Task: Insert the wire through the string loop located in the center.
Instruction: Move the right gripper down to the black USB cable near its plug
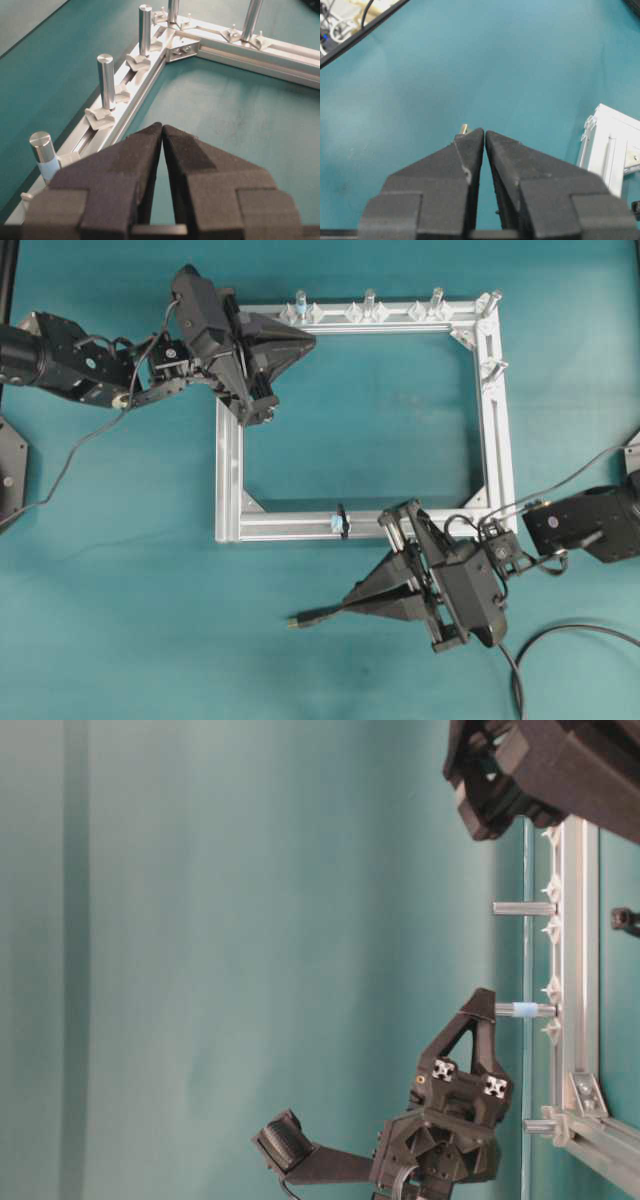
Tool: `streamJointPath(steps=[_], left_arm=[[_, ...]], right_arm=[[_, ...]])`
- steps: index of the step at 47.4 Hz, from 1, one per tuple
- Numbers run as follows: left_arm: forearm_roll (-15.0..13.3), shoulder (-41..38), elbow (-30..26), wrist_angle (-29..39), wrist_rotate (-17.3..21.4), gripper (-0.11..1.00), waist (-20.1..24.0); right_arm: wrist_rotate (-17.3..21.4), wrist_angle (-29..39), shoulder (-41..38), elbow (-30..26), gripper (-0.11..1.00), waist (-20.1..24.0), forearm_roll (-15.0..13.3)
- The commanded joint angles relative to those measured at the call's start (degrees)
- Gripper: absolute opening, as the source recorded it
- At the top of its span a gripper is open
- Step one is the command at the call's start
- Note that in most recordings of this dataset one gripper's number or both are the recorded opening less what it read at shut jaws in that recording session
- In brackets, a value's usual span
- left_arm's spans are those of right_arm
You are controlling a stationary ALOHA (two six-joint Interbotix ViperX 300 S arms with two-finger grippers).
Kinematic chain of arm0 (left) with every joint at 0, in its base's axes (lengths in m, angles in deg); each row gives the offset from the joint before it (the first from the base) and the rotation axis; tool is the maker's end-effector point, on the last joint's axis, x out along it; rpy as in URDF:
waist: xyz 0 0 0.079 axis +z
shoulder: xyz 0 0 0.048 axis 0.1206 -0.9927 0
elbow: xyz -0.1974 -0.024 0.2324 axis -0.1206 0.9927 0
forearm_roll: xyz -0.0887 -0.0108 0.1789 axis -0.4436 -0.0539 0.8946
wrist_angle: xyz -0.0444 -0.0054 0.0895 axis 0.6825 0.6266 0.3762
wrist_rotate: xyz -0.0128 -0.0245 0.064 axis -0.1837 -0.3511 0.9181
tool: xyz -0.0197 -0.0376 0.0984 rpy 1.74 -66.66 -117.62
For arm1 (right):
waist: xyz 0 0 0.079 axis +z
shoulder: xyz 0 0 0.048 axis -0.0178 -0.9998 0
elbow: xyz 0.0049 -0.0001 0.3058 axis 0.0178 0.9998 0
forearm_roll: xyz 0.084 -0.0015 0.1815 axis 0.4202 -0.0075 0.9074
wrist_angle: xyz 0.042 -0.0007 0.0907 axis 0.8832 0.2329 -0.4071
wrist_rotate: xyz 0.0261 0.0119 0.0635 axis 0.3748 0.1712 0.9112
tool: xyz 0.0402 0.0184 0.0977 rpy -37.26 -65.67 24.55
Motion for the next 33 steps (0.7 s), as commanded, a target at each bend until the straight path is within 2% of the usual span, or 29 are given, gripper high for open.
streamJointPath(steps=[1,3,6,8,15,25,33], left_arm=[[1.9,3.5,-1.5,2.5,-0.6,0.15,-0.3],[1.9,4.4,-1.8,4.8,-0.5,0.12,-0.3],[1.9,5.9,-2.2,9.0,-0.4,0.01,-0.2],[1.9,6.9,-2.4,11.7,-0.1,0.00,0.0],[2.1,9.2,-2.0,17.5,-0.1,0.00,0.1],[2.1,10.5,-0.8,17.9,-0.6,0.00,-0.5],[2.1,11.2,-0.1,18.2,-0.6,0.00,-1.1]], right_arm=[[0.3,-0.4,0.8,-1.0,0.19,0.4,0.0],[0.3,-0.4,0.8,-1.1,0.17,0.4,0.0],[0.3,-0.4,0.8,-1.1,0.04,0.3,0.0],[0.3,-0.4,0.8,-1.1,0.00,0.3,0.0],[0.2,-0.4,0.8,-1.2,0.00,0.3,0.0],[0.3,-0.2,0.8,-1.7,0.00,0.3,0.0],[-0.2,2.5,0.8,-2.7,0.00,0.4,-0.2]])
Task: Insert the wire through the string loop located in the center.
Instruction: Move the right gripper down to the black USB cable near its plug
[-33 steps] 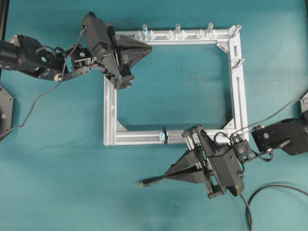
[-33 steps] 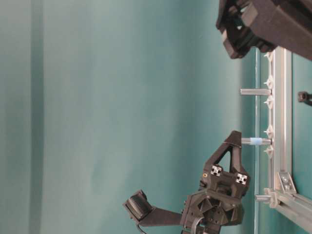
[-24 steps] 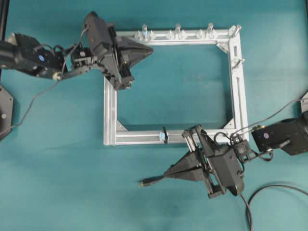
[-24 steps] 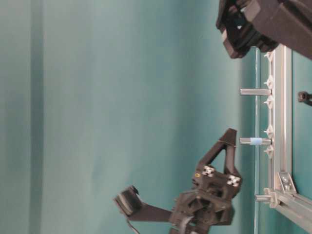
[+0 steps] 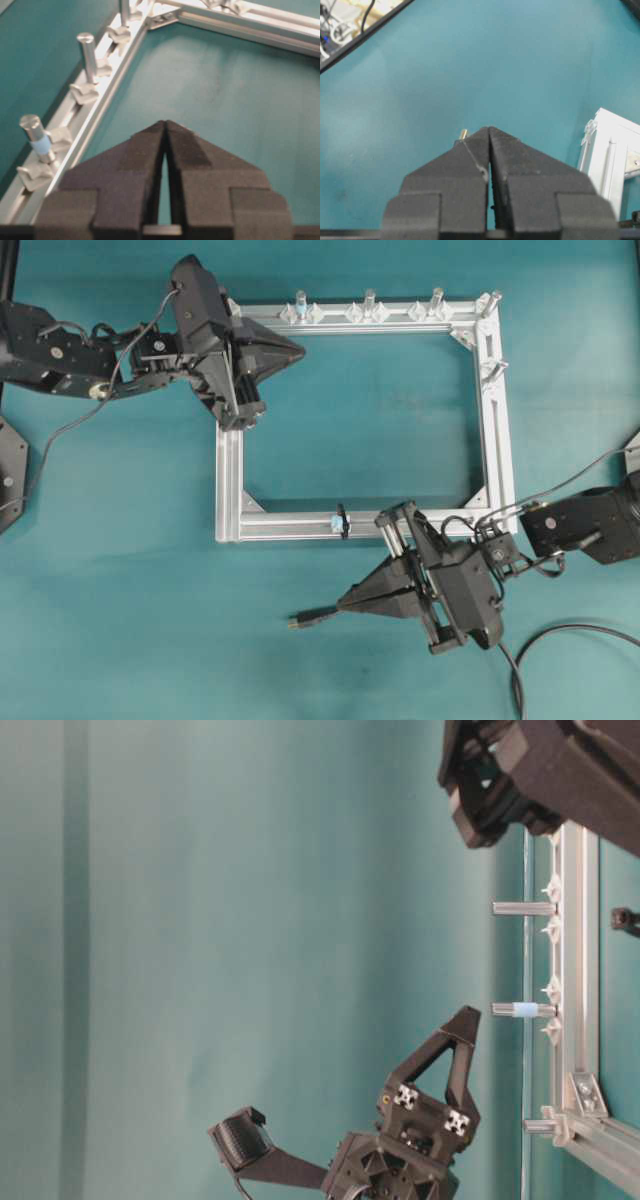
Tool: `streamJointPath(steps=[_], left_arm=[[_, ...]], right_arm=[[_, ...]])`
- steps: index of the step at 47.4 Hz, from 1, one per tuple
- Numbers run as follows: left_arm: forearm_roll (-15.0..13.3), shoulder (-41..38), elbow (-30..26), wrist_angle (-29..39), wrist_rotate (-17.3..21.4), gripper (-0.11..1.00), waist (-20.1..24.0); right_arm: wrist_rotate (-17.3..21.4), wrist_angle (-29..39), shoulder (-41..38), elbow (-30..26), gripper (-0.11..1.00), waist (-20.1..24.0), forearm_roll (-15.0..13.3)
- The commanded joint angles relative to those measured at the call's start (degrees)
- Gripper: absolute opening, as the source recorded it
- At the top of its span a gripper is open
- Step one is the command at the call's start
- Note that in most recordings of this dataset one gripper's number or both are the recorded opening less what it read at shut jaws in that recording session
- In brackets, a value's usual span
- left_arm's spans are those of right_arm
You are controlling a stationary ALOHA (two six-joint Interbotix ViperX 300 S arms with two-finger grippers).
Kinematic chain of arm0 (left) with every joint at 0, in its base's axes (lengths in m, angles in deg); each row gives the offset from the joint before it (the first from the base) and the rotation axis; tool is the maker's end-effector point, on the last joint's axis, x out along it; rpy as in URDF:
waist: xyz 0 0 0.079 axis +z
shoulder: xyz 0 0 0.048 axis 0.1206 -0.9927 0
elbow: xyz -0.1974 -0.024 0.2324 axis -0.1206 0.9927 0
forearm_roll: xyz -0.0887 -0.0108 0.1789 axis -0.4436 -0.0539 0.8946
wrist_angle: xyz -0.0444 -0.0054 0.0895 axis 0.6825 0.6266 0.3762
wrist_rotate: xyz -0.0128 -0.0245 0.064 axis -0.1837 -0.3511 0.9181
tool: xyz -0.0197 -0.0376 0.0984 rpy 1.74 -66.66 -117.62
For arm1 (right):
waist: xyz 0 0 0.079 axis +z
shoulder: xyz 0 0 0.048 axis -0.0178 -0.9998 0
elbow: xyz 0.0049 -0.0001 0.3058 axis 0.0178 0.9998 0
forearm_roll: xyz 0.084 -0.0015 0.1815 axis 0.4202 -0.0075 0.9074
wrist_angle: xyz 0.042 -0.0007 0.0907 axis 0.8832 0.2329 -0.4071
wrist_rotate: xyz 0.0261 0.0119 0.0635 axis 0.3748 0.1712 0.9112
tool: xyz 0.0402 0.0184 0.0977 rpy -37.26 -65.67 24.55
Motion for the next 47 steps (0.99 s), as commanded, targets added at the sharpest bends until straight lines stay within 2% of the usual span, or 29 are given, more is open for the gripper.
streamJointPath(steps=[1,7,15,35,39,45,47], left_arm=[[0.2,1.7,-0.2,-0.3,-0.4,0.00,-0.4],[0.2,1.6,-0.1,-0.2,-0.5,0.00,-0.7],[0.2,1.7,-0.1,-0.2,-0.5,0.00,-0.8],[0.2,1.7,0.0,-0.2,-0.5,0.00,-1.3],[0.2,1.7,0.0,-0.2,-0.5,0.00,-1.3],[0.2,1.7,0.0,-0.2,-0.5,0.00,-1.3],[0.2,1.7,0.0,-0.2,-0.5,0.00,-1.4]], right_arm=[[-0.5,1.3,0.7,-1.7,0.00,0.2,-0.2],[-1.2,2.9,0.7,-2.4,0.00,0.2,-1.3],[-0.5,4.0,0.7,-2.8,0.00,0.2,-1.0],[5.0,6.4,0.7,-3.0,0.02,0.2,-0.3],[5.1,6.7,0.7,-3.1,0.18,0.2,-0.3],[5.1,6.7,0.7,-3.1,0.54,0.2,-0.3],[5.1,6.7,0.7,-3.1,0.58,0.2,-0.3]])
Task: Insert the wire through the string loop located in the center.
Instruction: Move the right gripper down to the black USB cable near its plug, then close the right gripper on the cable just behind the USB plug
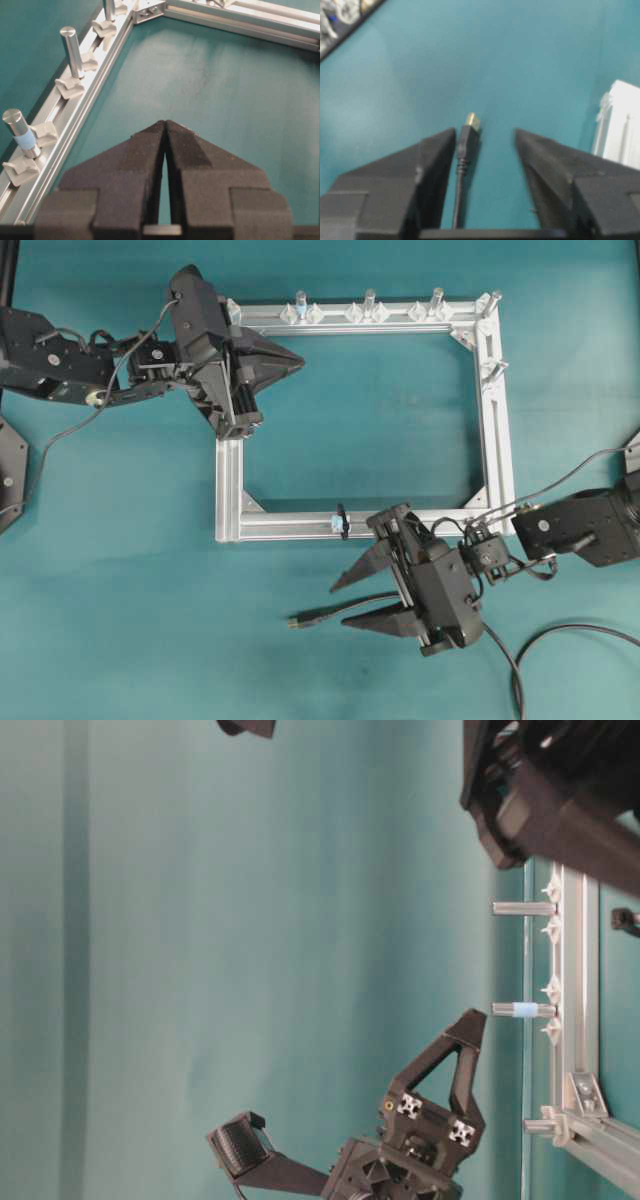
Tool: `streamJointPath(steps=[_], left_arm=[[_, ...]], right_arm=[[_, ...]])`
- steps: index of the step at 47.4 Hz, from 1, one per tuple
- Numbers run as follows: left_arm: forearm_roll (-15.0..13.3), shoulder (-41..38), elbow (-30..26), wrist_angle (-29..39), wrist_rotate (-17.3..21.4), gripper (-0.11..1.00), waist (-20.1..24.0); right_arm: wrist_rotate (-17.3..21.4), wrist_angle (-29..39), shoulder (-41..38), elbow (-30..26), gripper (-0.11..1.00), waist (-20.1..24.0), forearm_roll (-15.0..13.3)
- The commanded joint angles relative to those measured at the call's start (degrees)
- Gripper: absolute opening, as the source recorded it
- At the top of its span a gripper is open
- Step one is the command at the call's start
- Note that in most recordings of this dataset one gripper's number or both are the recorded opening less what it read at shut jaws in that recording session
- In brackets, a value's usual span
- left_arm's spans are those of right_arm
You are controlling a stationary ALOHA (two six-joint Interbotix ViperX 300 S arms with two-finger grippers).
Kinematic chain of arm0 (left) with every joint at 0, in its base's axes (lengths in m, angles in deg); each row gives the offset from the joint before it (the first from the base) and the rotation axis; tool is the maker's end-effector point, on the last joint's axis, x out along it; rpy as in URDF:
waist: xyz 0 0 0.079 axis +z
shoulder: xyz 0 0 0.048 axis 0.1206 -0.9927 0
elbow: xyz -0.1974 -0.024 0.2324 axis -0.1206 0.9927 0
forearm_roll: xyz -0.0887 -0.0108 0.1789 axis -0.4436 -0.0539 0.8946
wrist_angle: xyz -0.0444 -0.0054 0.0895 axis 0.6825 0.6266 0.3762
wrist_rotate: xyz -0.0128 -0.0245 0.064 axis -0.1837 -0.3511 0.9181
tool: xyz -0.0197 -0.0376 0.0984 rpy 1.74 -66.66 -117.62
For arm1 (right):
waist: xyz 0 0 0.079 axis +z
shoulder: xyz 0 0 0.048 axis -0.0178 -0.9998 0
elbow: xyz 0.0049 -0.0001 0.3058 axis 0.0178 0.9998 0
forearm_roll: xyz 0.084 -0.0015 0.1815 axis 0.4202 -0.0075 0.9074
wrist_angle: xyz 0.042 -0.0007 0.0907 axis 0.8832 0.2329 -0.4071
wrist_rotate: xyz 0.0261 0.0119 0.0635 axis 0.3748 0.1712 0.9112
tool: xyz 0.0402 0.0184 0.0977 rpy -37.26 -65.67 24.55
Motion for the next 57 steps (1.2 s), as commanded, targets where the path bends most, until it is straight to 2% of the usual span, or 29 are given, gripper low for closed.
streamJointPath(steps=[1,5,18,57], left_arm=[[0.2,1.4,-0.5,-0.3,-0.5,0.00,-0.3],[0.2,1.5,-0.4,-0.3,-0.5,0.00,-0.3],[0.2,1.4,-0.4,-0.3,-0.5,0.00,-0.4],[0.2,1.4,1.1,1.1,-0.6,0.00,-1.2]], right_arm=[[0.0,-0.2,0.8,-1.0,0.57,0.2,0.1],[0.0,-0.2,0.8,-1.0,0.53,0.2,0.1],[0.1,1.6,0.4,-0.7,0.53,0.2,0.1],[0.1,2.9,-8.7,-3.5,0.53,0.3,-0.1]])
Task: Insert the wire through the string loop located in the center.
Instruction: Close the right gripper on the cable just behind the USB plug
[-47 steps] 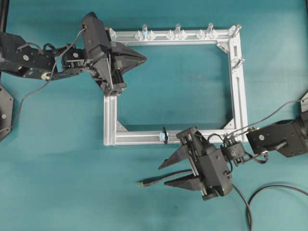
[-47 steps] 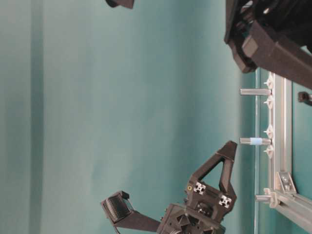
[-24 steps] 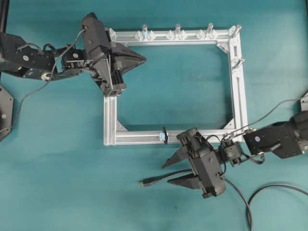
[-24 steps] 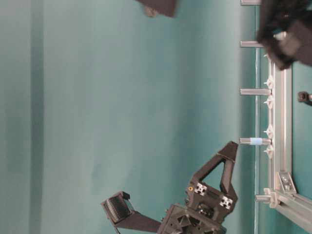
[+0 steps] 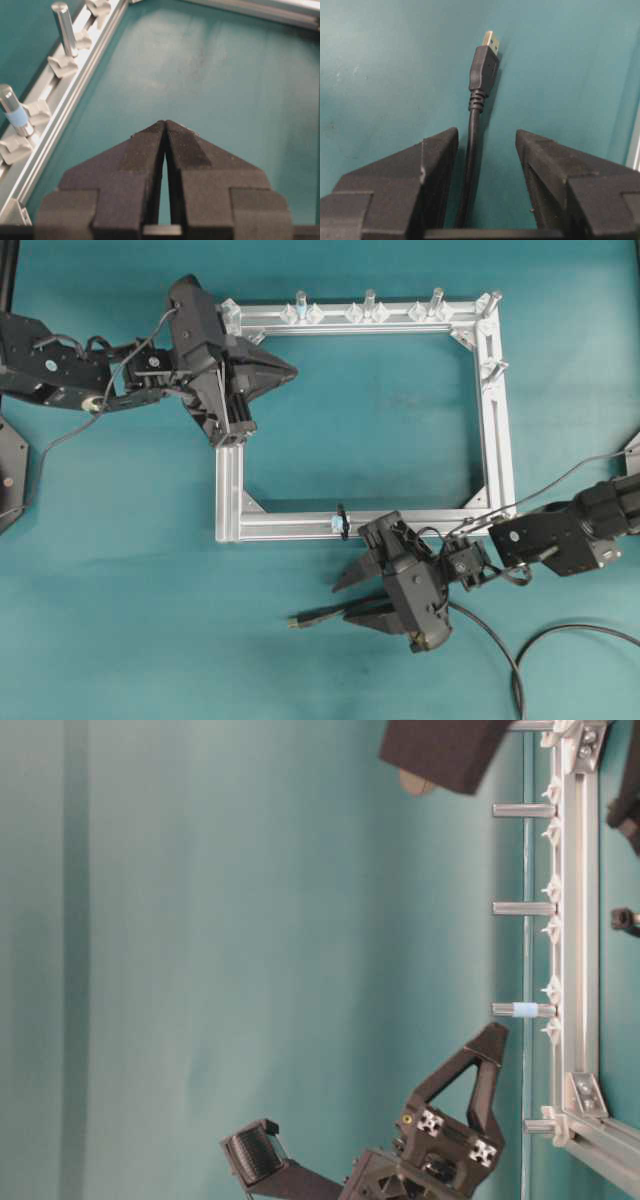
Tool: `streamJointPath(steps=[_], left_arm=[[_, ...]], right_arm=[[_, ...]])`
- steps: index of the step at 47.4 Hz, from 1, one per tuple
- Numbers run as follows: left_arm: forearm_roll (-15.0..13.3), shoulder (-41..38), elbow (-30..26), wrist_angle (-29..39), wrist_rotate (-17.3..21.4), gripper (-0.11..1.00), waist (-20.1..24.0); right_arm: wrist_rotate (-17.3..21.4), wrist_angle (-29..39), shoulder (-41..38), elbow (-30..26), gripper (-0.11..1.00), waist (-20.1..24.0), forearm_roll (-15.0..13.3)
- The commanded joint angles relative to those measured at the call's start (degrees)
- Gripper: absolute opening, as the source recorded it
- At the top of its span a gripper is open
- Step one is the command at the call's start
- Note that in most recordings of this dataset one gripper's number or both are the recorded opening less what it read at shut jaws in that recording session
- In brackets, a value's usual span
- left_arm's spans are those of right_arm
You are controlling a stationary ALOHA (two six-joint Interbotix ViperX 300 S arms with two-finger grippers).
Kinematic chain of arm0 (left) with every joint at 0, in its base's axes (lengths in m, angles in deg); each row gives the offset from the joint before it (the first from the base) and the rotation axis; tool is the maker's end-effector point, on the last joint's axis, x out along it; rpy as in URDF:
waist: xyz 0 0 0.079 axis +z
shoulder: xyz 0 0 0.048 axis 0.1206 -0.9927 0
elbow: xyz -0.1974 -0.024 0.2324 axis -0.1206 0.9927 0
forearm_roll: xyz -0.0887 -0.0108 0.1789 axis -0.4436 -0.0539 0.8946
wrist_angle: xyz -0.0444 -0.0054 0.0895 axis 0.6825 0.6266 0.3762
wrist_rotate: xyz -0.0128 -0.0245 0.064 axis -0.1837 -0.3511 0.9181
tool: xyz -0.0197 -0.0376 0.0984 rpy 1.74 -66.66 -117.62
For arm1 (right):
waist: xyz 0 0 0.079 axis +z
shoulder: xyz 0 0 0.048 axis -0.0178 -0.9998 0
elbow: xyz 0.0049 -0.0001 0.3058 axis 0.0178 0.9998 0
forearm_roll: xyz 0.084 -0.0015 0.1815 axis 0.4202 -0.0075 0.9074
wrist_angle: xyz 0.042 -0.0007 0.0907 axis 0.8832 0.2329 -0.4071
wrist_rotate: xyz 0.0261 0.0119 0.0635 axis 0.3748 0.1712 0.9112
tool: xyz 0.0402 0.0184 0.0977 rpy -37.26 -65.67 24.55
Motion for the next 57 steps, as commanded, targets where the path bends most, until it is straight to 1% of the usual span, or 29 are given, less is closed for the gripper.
streamJointPath(steps=[1,16,21,25,30,34,36,46,57], left_arm=[[0.2,1.4,-0.4,0.2,-0.4,0.00,-0.5],[0.2,1.5,-0.4,0.3,-0.5,0.00,-0.7],[0.2,1.5,-0.4,0.3,-0.4,0.00,-0.7],[0.2,1.5,-0.4,0.3,-0.4,0.00,-0.8],[0.2,1.4,-0.4,0.3,-0.4,0.00,-0.9],[0.2,1.4,-0.4,0.3,-0.4,0.00,-0.9],[0.2,1.4,-0.4,0.3,-0.4,0.00,-0.9],[0.2,1.5,-0.5,0.3,-0.5,0.00,-1.0],[0.2,1.5,-0.5,0.3,-0.4,0.00,-1.1]], right_arm=[[-0.1,-0.2,0.5,-1.1,0.53,0.2,-0.1],[-0.1,-0.1,0.0,-0.8,0.53,0.2,-0.1],[-0.1,-0.2,0.0,-0.8,0.49,0.2,-0.1],[-0.1,-0.1,0.0,-0.8,0.42,0.2,-0.1],[-0.1,0.4,0.0,-0.7,0.31,0.2,-0.1],[-0.2,0.8,0.0,-0.6,0.14,0.2,-0.2],[-0.2,1.0,0.0,-0.6,0.07,0.2,-0.3],[-0.2,1.1,0.0,-0.4,0.07,0.3,-1.2],[-0.2,1.1,0.0,-0.1,0.07,0.3,-1.3]])
